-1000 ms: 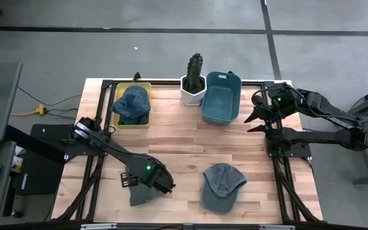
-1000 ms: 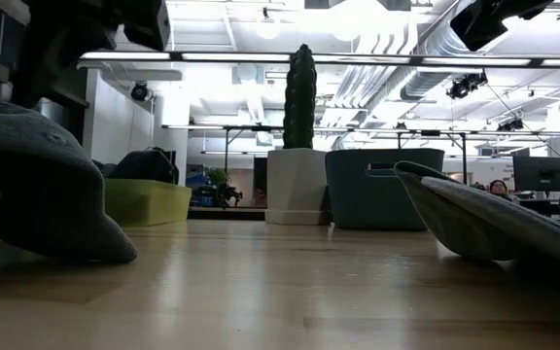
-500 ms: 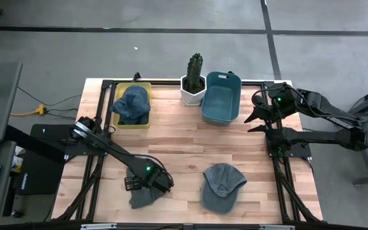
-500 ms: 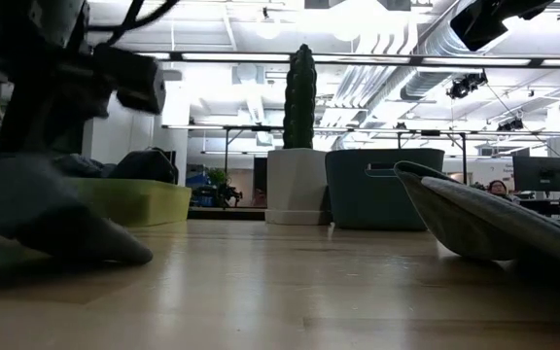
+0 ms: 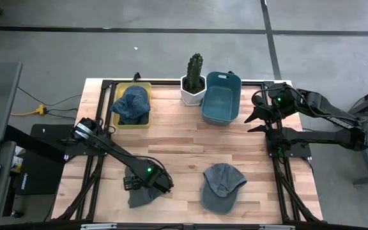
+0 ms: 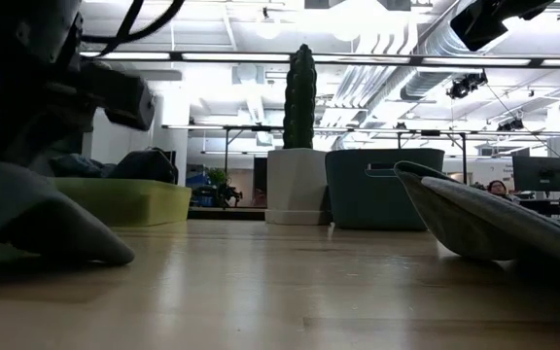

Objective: Pick & Place hat
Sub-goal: Put the left gray cap into the blue bin

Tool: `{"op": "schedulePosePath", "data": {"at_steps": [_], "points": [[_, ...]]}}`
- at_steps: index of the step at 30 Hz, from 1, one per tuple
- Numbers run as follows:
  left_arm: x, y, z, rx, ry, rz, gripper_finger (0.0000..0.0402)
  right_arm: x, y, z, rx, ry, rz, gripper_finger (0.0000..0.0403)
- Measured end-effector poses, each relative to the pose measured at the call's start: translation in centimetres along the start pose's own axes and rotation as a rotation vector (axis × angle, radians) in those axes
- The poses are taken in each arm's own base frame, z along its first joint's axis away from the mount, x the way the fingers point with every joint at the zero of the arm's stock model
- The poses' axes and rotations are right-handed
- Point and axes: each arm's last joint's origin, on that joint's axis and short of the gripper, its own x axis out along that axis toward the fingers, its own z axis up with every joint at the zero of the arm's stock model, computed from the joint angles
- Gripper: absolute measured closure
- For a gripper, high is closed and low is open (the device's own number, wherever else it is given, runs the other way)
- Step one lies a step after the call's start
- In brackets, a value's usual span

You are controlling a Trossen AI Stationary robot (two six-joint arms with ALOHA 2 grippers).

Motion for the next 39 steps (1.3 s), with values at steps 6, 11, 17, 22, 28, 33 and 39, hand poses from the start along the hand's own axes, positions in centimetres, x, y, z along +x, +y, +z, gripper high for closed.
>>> {"op": "schedulePosePath", "data": {"at_steps": [6, 11, 17, 22, 28, 33, 39], "points": [[2.1, -0.6, -0.1, -0.008, -0.045, 0.046, 0.0257, 0.0, 0.1, -0.2, 0.010, 0.020, 0.007, 0.0221], [4.0, -1.5, -0.4, 0.025, -0.029, 0.075, 0.0288, 0.0, 0.2, -0.6, 0.018, 0.053, 0.019, 0.0221], [5.9, -2.6, -1.3, 0.074, 0.057, 0.078, 0.0295, 0.0, 0.3, -0.7, 0.028, 0.071, 0.026, 0.0221], [6.0, -2.7, -1.4, 0.096, 0.069, 0.069, 0.0352, 0.0, 0.3, -0.8, 0.031, 0.078, 0.025, 0.0221], [5.5, -2.4, -1.3, 0.130, 0.054, 0.054, 0.0398, 0.0, 0.3, -0.8, 0.028, 0.072, 0.025, 0.0221], [3.8, -2.1, -1.2, 0.155, -0.013, 0.022, 0.0401, 0.0, 0.4, -0.7, 0.028, 0.060, 0.063, 0.0221], [0.7, -1.7, -1.1, 0.172, -0.079, -0.049, 0.0401, 0.0, 0.5, -0.5, 0.019, 0.011, 0.129, 0.0221]]}}
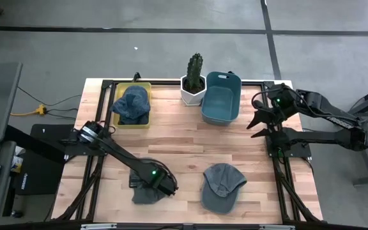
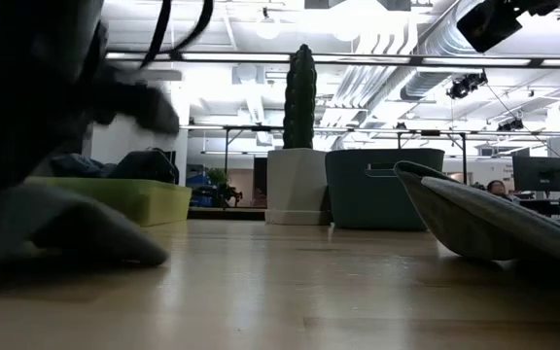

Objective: Pick & Place hat
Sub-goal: Put the left gray cap into the blue bin

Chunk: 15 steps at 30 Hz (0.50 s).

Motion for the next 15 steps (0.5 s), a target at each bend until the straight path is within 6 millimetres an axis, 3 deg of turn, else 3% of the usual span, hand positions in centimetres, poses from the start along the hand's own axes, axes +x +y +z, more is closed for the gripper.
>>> {"op": "schedulePosePath", "data": {"at_steps": [15], "points": [[-10.7, 0.9, -0.2, 0.056, -0.115, -0.116, 0.0401, 1.1, -1.1, 2.5, 0.071, -0.180, 0.155, 0.0221]]}}
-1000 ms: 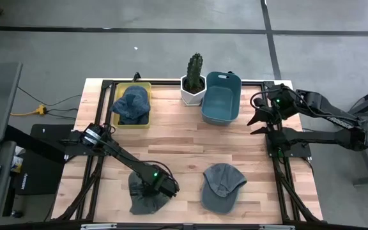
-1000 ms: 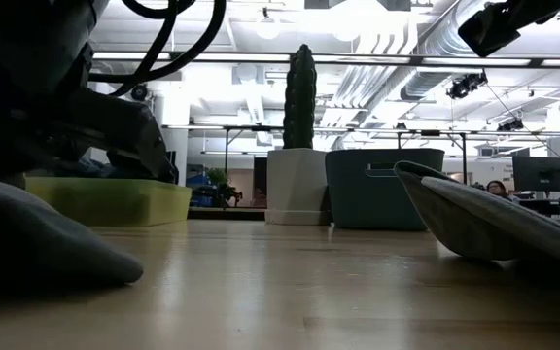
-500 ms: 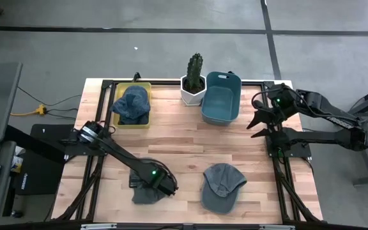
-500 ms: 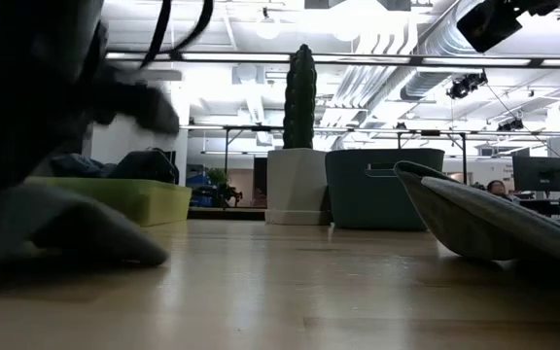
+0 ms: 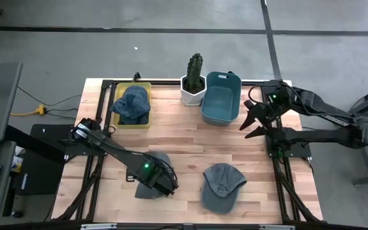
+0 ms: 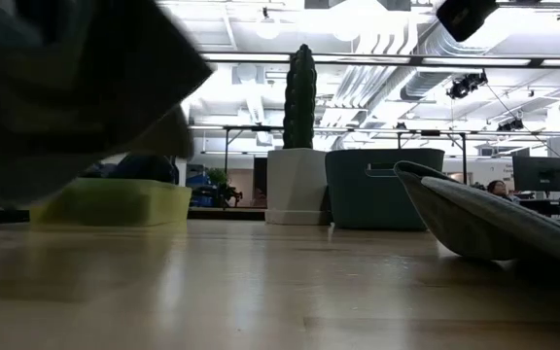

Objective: Pick & Place hat
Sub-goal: Put the left gray cap into the blue bin

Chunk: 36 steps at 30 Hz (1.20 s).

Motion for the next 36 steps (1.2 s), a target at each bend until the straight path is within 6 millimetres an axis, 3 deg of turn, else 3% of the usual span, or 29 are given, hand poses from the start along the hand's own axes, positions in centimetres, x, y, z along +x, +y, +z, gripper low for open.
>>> {"op": "schedulePosePath", "data": {"at_steps": [4, 13, 21, 36], "points": [[-2.0, 0.0, 0.3, 0.004, -0.050, -0.041, 0.0401, 0.6, -0.5, 0.4, -0.101, -0.010, 0.045, 0.0221], [-4.8, -0.4, 1.4, -0.009, -0.120, -0.138, 0.0401, 3.5, -0.2, 1.1, -0.565, 0.051, 0.008, 0.0221], [-7.3, -2.1, 4.8, 0.034, -0.162, -0.226, 0.0401, 7.0, 0.9, 1.5, -0.838, 0.120, 0.009, 0.0221], [-10.1, -5.1, 12.3, 0.130, -0.206, -0.363, 0.0401, 12.5, 2.3, 2.8, -0.954, 0.128, -0.228, 0.0221]]}}
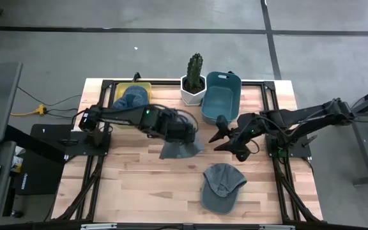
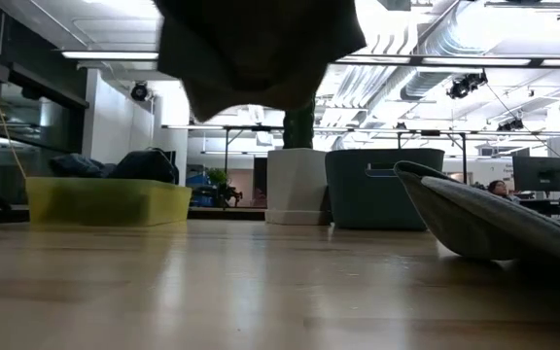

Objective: Pick & Place hat
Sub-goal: Put the left gray cap into the blue bin

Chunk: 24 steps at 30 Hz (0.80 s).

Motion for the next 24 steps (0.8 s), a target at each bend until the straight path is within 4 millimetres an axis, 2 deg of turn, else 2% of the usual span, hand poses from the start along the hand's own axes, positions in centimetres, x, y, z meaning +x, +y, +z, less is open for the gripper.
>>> {"op": "schedulePosePath", "data": {"at_steps": [5, 12, 19, 24], "points": [[0.5, -0.4, 1.7, 0.023, -0.001, -0.027, 0.0401, 1.0, 0.0, 0.4, -0.017, 0.036, -0.078, 0.0221], [0.9, -0.9, 3.3, 0.045, -0.004, -0.084, 0.0401, 2.7, -0.1, 0.0, -0.018, 0.125, -0.131, 0.0221], [1.0, -1.2, 3.6, 0.073, -0.001, -0.112, 0.0401, 3.7, -0.3, 0.0, 0.013, 0.122, -0.169, 0.0221], [1.0, -1.2, 3.6, 0.077, -0.001, -0.112, 0.0401, 3.6, -0.5, 0.1, 0.083, 0.131, -0.210, 0.0221]]}}
